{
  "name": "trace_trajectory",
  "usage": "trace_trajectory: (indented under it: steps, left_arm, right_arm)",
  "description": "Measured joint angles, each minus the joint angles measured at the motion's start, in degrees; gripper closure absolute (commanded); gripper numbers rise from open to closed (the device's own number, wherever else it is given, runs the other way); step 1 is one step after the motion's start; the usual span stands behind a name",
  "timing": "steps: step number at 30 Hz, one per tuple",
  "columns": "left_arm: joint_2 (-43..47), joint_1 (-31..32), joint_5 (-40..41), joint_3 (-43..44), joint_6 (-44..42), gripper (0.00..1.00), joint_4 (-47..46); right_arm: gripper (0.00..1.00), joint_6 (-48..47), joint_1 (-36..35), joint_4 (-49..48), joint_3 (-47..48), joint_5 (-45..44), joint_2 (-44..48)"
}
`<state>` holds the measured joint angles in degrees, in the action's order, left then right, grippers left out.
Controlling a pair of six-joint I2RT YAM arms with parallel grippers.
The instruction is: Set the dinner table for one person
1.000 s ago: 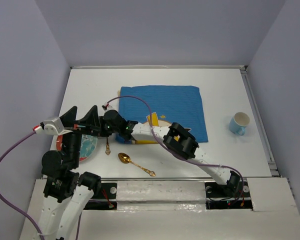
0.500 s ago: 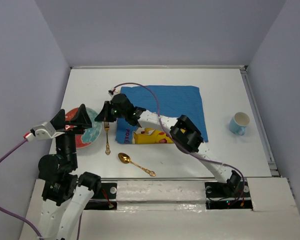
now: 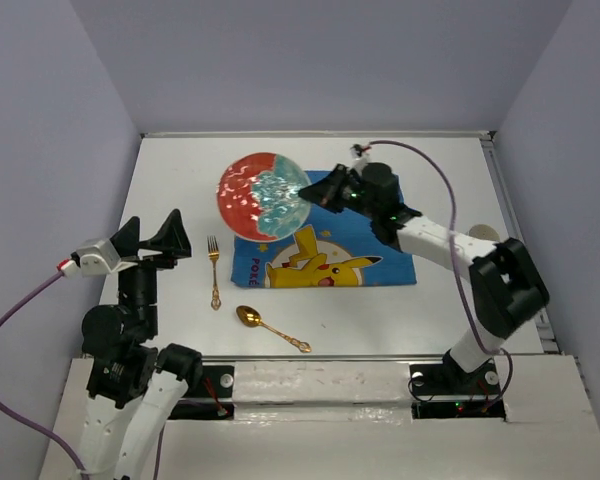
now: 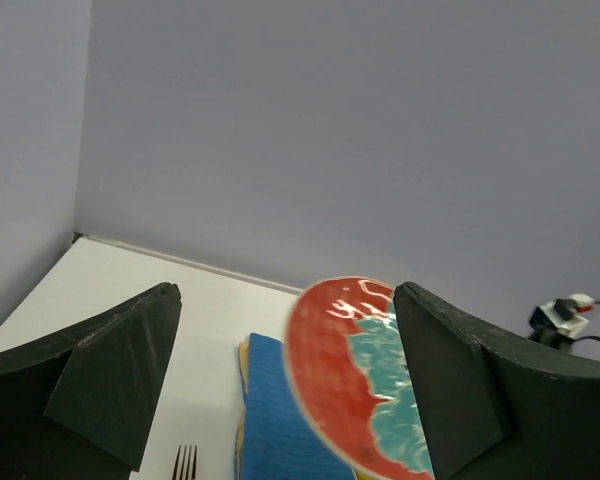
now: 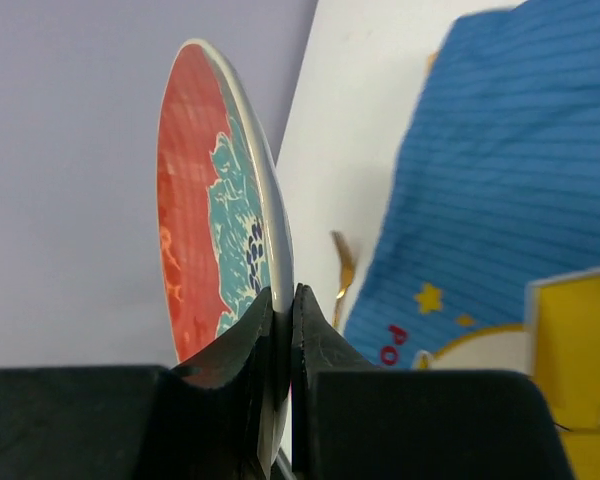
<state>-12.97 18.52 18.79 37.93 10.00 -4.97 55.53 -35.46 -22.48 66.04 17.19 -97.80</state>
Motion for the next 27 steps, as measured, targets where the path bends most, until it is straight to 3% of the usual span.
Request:
trace_trajectory:
  steps: [4,9,27]
  left_arm:
    - [-1.84,0.0,-2.86,0.0,0.59,0.01,0.13]
    - [-3.76,0.0,-5.44,0.0,1.05,0.01,0.13]
    - [-5.31,0.0,-8.13,0.0,1.25,0.01,0.11]
  right_arm:
    - [1.0,1.03,9.9,-5.09,-13.64,1.92,9.18]
    - [1.0,0.57,15.96,-3.96,-20.79,1.86,10.1]
    - [1.0,0.48,17.88,-6.4,-22.93,5.31,1.95]
